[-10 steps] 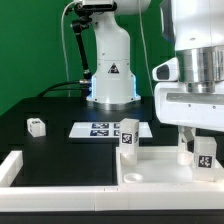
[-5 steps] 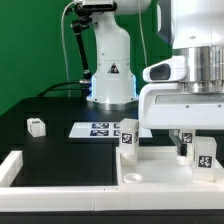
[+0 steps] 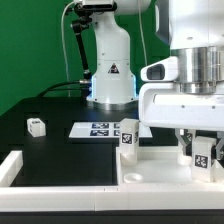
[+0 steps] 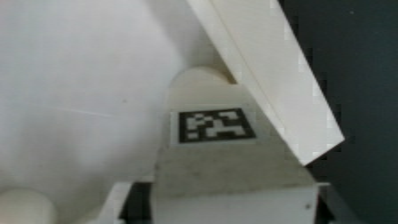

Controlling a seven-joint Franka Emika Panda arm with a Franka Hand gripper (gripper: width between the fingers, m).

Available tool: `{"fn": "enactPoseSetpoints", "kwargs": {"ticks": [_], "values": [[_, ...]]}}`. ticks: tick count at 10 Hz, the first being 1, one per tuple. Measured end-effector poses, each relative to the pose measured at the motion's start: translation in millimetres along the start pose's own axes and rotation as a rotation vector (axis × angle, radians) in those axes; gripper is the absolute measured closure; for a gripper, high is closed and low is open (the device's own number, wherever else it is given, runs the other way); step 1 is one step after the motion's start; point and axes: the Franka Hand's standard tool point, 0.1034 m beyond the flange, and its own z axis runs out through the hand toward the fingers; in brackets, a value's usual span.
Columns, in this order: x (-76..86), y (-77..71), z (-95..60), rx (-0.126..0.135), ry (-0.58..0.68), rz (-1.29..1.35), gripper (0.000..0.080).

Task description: Assemble square table

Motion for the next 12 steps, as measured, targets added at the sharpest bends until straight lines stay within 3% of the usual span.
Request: {"fn": "enactPoseSetpoints", "kwargs": {"ticks": [3,4,7,8,9,10,11,12], "values": [[-1.9,-0.5,0.5,-0.06,-0.1,0.722,0.0509],[1.4,3.3,0.4,-0.045,-0.13,0.82,0.0509],[-1.7,1.3,0.1,-0.06,-0.125,1.009,0.0509],[-0.9,2.1,0.1,-0.059,-0.124,0.997,0.0509],[-1.9,1.4,0.4,-0.059,-0.119,0.927,0.0454],[-5.4,-3.0,-0.3,-0.057,-0.086,0.753,0.0266],[-9.7,-5.1,-0.3,-0.045,-0.068,0.614,0.0266],[-11.8,-4.4,1.8,-0.032,-0.043,0.491,0.0186]]}}
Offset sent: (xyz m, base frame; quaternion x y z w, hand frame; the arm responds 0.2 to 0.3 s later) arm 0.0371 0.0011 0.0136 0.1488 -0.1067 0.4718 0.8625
